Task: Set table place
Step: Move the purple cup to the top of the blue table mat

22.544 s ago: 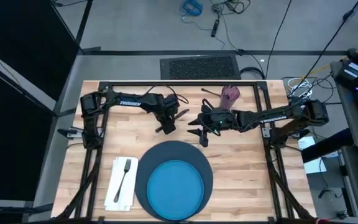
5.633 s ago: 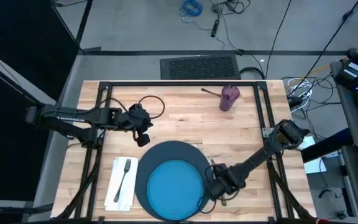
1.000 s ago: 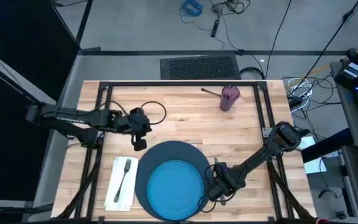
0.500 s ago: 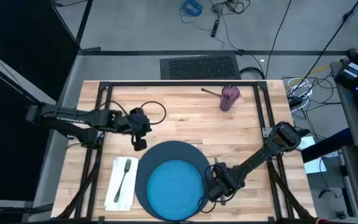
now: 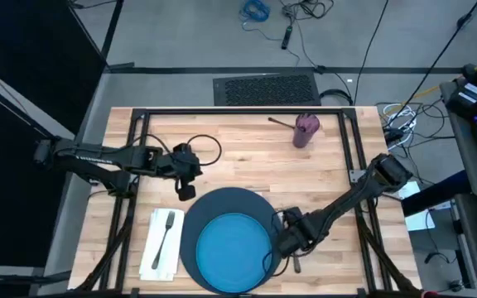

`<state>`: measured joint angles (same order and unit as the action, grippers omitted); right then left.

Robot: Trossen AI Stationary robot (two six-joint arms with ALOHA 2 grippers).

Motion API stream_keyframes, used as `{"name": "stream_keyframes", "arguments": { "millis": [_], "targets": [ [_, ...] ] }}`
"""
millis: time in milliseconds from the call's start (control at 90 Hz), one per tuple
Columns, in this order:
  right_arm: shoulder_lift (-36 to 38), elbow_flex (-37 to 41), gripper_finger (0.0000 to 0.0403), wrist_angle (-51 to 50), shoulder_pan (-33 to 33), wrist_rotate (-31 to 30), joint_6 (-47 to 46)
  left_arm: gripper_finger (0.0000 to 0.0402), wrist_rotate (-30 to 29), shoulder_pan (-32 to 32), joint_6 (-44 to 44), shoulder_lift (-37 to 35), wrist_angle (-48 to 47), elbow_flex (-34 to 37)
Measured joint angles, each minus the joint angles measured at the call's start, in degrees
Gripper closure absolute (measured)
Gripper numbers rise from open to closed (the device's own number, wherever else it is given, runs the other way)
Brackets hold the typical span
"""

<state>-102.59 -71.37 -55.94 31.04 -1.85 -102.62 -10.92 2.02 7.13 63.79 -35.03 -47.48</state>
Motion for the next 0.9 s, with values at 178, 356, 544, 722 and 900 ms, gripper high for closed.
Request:
{"name": "stream_keyframes", "arguments": {
  "millis": [178,356,544,722,900],
  "targets": [
    [7.1,-0.1,0.0288,-3.4,-4.6,-3.8,13.1,0.0402,-0.1,0.0,0.0,0.0,0.0,0.0],
    [13.9,-0.1,0.0288,-3.5,-9.4,-17.2,30.1,0.0402,-2.5,0.0,0.0,0.0,0.6,0.0],
    [16.8,-0.2,0.0289,-1.4,-13.7,-23.7,44.8,0.0402,-3.1,0.0,0.0,0.0,5.2,0.0],
    [16.5,-0.2,0.0289,-1.5,-17.5,-28.2,66.4,0.0402,-3.3,-0.1,0.1,0.1,9.6,0.0],
    [16.7,-0.2,0.0289,0.0,-25.6,-38.4,82.3,0.0402,-2.9,-0.1,0.0,1.8,18.7,0.0]
  ]
}}
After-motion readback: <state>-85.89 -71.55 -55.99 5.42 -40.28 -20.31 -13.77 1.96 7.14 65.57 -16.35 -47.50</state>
